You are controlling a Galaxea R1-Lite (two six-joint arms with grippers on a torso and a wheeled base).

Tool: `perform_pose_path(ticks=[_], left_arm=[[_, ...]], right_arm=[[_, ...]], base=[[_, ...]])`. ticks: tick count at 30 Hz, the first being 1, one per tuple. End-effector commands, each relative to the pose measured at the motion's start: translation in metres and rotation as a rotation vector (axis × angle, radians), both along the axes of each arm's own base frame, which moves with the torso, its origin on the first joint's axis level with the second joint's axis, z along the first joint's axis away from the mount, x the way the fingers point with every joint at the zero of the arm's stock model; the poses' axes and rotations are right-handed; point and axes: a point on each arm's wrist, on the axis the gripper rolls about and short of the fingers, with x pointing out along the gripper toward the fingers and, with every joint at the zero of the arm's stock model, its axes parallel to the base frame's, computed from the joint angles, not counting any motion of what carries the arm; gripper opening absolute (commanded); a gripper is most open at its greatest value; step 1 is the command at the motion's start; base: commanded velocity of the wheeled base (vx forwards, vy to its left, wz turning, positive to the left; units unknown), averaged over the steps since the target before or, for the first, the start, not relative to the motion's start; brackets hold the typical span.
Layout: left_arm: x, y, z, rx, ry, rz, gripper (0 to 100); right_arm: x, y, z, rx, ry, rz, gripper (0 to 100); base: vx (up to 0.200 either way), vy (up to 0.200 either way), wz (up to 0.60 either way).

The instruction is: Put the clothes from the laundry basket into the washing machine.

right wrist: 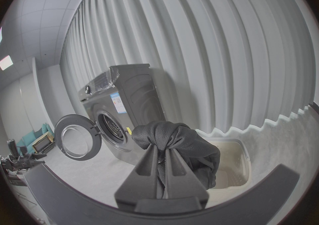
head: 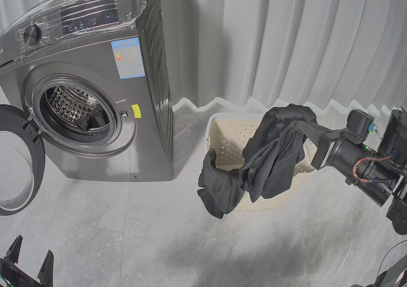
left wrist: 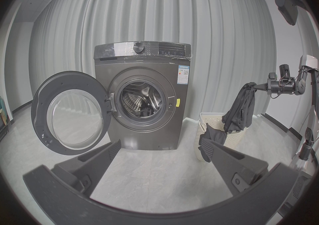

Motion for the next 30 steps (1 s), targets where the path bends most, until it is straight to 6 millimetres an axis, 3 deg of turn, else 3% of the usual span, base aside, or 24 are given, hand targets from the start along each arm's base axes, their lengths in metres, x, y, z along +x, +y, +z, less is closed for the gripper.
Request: perform_pose_path(ticks=[1, 5, 11, 20, 30], left_arm=[[0.000, 0.000, -0.004, -0.001, -0.002, 0.001, 100], [0.000, 0.000, -0.005, -0.001, 0.000, 0.001, 100], [0.000, 0.000, -0.005, -0.001, 0.000, 0.001, 100], [0.000, 0.000, -0.005, -0.001, 0.000, 0.001, 100], [0.000, 0.000, -0.004, -0.004, -0.002, 0.001, 100]], right_arm=[[-0.012, -0.006, 0.015, 0.038, -0.055, 0.027, 0], [-0.017, -0.009, 0.020, 0.055, -0.095, 0.046, 0], [-0.019, -0.013, 0.024, 0.071, -0.115, 0.034, 0], [-0.023, -0.013, 0.023, 0.075, -0.109, 0.045, 0], [-0.024, -0.013, 0.020, 0.070, -0.100, 0.051, 0]], base=[[0.000, 0.000, 0.00], [0.000, 0.000, 0.00], [-0.200, 0.000, 0.00], [0.000, 0.000, 0.00], [0.000, 0.200, 0.00]])
